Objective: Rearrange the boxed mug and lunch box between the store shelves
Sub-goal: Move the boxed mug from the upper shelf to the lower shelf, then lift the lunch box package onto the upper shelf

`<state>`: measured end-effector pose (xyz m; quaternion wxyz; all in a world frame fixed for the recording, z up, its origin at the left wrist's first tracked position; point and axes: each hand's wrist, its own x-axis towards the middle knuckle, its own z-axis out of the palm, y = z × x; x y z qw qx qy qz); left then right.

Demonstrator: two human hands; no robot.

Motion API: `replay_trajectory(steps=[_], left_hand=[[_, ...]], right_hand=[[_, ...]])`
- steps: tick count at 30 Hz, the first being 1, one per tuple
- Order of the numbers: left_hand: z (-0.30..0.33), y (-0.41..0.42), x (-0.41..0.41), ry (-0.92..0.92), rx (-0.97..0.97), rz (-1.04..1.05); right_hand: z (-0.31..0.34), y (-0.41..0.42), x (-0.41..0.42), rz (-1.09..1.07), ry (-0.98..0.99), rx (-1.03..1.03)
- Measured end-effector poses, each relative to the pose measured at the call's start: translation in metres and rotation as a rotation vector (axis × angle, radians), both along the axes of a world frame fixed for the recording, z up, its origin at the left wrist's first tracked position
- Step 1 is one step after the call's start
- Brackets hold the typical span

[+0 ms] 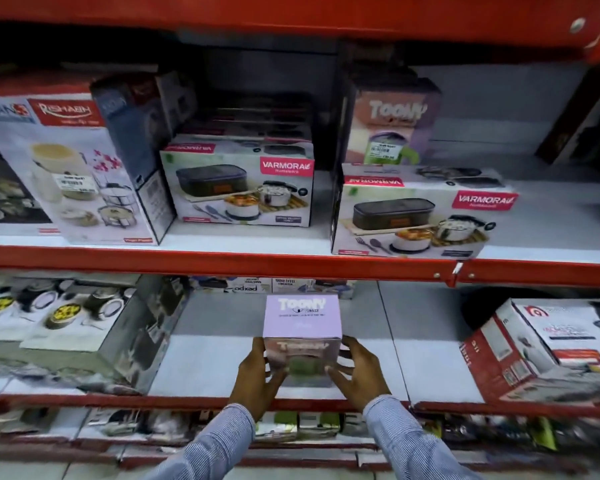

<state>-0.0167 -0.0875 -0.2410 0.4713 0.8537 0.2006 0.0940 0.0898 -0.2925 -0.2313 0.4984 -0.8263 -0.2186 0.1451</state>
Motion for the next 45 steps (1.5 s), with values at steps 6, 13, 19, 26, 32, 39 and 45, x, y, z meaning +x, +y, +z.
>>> replay_trajectory(steps=[6,13,19,26,32,39,45], left_hand=[[0.003,-0.002,-0.004,0.112,-0.027,-0.059],[0.093,-0.014,0.0,-0.355,0.178,0.322],[0.199,-0.04,0.066,-0.623,0.084,0.216],[0.225,-0.061,0.12,-0.377,0.124,0.062],[0.233,-0.05,0.108,-0.57,0.155,0.188],[0.244,0.006,0.058,-0.721,0.145,0.349],[0.232,0.074,0.012,-0.695,0.137,0.497]], right_hand=[[-0.016,-0.016,0.01,0.014,0.051,-0.095],[0.06,-0.05,0.014,-0.246,-0.435,0.144],[0.17,-0.072,0.064,-0.701,-0.698,0.474],[0.204,-0.091,0.119,-0.645,-0.3,0.312],[0.22,-0.089,0.099,-0.648,-0.409,0.459],[0.235,-0.037,0.06,-0.484,-0.432,0.589],[0.217,0.039,0.033,-0.305,-0.327,0.574]])
